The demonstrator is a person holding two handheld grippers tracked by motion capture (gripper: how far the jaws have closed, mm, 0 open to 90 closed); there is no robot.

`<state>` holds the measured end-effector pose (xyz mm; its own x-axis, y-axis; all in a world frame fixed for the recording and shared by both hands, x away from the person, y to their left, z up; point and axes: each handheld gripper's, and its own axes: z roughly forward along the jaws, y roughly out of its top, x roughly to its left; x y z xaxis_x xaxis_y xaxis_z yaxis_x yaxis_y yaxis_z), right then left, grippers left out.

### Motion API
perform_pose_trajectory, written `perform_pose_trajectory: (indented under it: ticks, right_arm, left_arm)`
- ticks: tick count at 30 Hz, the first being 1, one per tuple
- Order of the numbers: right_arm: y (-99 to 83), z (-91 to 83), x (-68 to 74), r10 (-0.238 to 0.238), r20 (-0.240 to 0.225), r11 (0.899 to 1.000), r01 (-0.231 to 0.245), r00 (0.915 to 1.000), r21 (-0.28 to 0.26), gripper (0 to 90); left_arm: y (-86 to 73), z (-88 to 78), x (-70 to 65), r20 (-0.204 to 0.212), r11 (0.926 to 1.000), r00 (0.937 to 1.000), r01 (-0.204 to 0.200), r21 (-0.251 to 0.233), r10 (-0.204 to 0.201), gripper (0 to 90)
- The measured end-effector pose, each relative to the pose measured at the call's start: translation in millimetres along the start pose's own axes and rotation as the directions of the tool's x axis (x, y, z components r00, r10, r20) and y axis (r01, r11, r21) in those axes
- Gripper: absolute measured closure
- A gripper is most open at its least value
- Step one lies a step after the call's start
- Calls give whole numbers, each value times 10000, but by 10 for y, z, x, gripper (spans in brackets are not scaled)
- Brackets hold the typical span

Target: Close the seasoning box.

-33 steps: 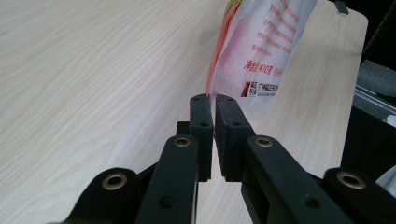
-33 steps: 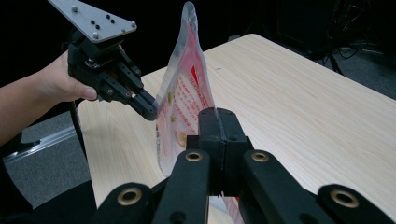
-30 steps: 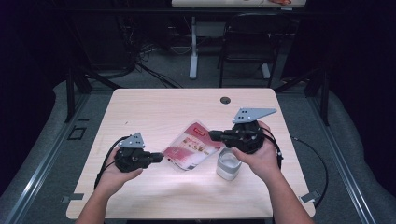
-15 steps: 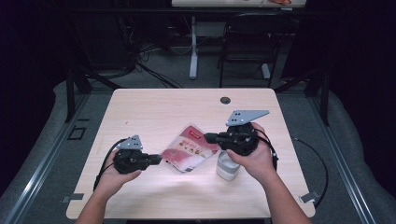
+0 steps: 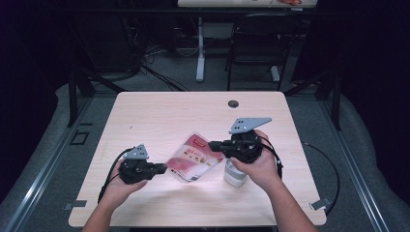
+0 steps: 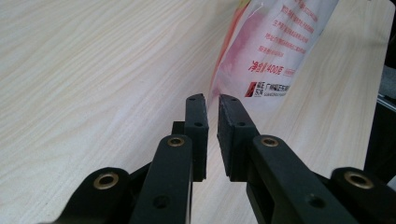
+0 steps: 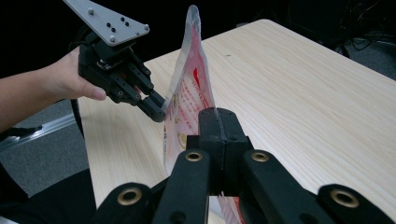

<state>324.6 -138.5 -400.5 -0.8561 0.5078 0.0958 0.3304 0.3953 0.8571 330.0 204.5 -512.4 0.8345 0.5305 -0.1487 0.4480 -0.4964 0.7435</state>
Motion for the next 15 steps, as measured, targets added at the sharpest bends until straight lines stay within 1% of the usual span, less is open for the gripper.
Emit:
perform_pose_trajectory:
  ticks: [2,5,7,8,10,12,15]
  right_arm:
    - [-12,20,5,-32,35,10000,32,10000,51,900]
    - [-47,36,6,-32,17,10000,32,10000,86,900]
    - [-74,45,1,2,53,9999,-3,10000,119,900]
    - [-85,49,0,59,61,9999,-60,10000,122,900]
    - [-103,54,-3,51,57,9999,-51,10000,121,900]
    - [-113,57,-2,42,68,9999,-43,10000,127,900]
    - [-112,57,5,-12,51,9999,11,10000,152,900]
  left_arm:
    - [-23,23,3,30,10000,10000,18,50,-18,831]
    - [-55,60,-5,-52,10000,10000,72,15,-72,832]
    - [-73,84,-13,-105,10000,9999,24,-11,-24,832]
    - [-78,89,-12,-66,10000,10000,20,35,-19,832]
    - [-85,99,-15,-166,10000,9999,10,58,-9,831]
    - [-90,108,-8,-70,10000,10000,34,33,-34,827]
    - [-98,115,0,-125,10000,9999,57,-42,-57,816]
